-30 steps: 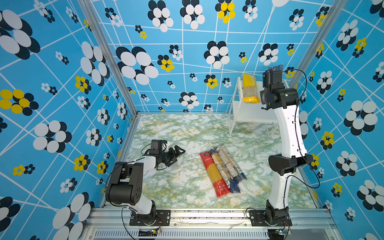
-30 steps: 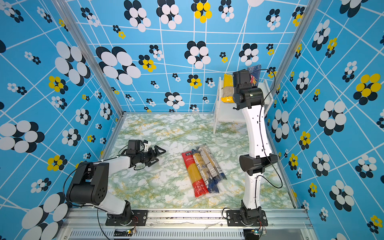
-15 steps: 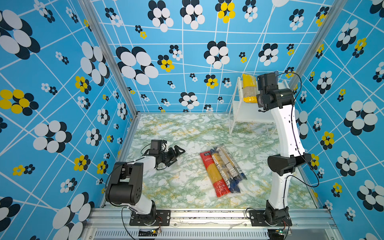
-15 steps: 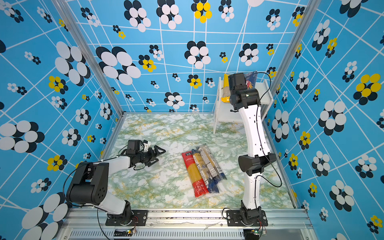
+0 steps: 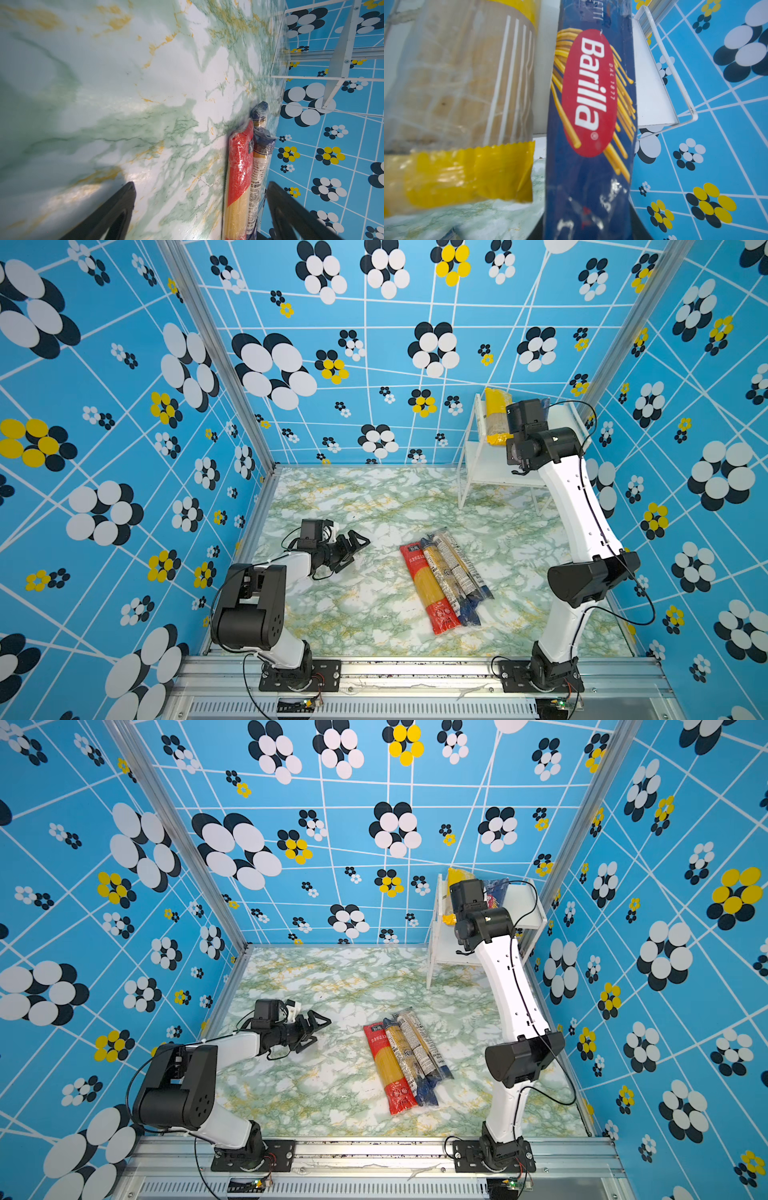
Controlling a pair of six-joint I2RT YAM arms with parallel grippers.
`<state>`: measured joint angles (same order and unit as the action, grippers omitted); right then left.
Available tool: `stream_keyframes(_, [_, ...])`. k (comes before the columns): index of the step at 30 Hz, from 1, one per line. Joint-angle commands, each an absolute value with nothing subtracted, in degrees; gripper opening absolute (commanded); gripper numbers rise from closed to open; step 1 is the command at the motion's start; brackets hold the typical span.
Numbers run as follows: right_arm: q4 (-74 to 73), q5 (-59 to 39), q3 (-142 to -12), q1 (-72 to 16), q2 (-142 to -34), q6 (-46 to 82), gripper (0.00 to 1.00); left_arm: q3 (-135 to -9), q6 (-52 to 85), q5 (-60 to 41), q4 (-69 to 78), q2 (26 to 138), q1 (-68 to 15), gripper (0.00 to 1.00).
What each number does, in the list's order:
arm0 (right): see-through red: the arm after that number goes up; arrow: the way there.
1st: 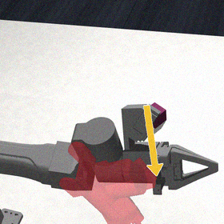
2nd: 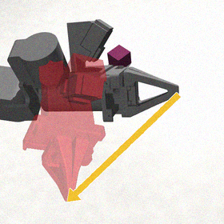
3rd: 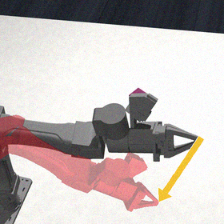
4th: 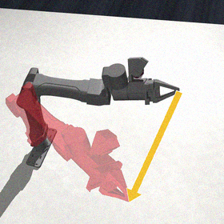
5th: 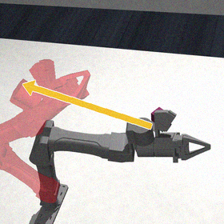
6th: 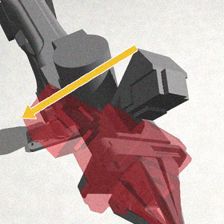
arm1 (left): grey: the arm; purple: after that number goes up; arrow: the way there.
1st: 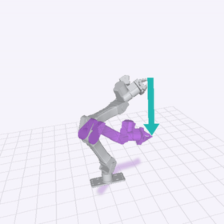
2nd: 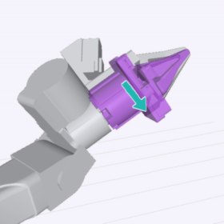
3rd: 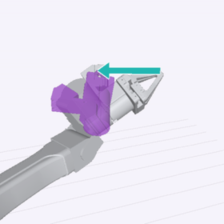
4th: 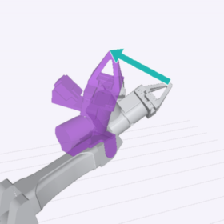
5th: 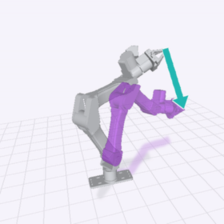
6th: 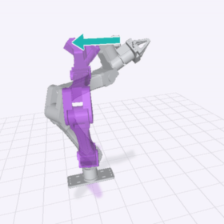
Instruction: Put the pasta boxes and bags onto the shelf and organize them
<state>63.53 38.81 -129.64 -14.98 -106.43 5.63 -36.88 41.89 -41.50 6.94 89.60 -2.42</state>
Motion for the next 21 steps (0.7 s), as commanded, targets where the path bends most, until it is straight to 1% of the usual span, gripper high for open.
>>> stream_keyframes(1, [50.16, 39.53, -124.48, -15.38, -99.44, 8.97, 0.08, -37.22, 40.41, -42.84, 7.78, 90.45, -1.71, 0.99])
stream_keyframes(9, [36.89, 38.43, -108.07, -15.34, -90.15, 9.32, 0.09, -37.41, 40.45, -42.9, 7.85, 90.45, -1.58, 0.99])
stream_keyframes(10, [34.9, 36.63, -105.8, -15.36, -89.06, 9.45, 0.09, -37.36, 40.43, -42.96, 7.83, 90.45, -1.6, 0.99])
stream_keyframes(15, [29.5, 33.62, -99.61, -14.41, -86.6, 11.04, 0.1, -37.31, 40.61, -43.0, 7.84, 90.29, -1.59, 0.99])
stream_keyframes(21, [22.8, 25.49, -92.92, -11.08, -84.23, 16.19, 0.1, -37.18, 40.65, -42.91, 7.61, 89.57, -1.58, 0.99])
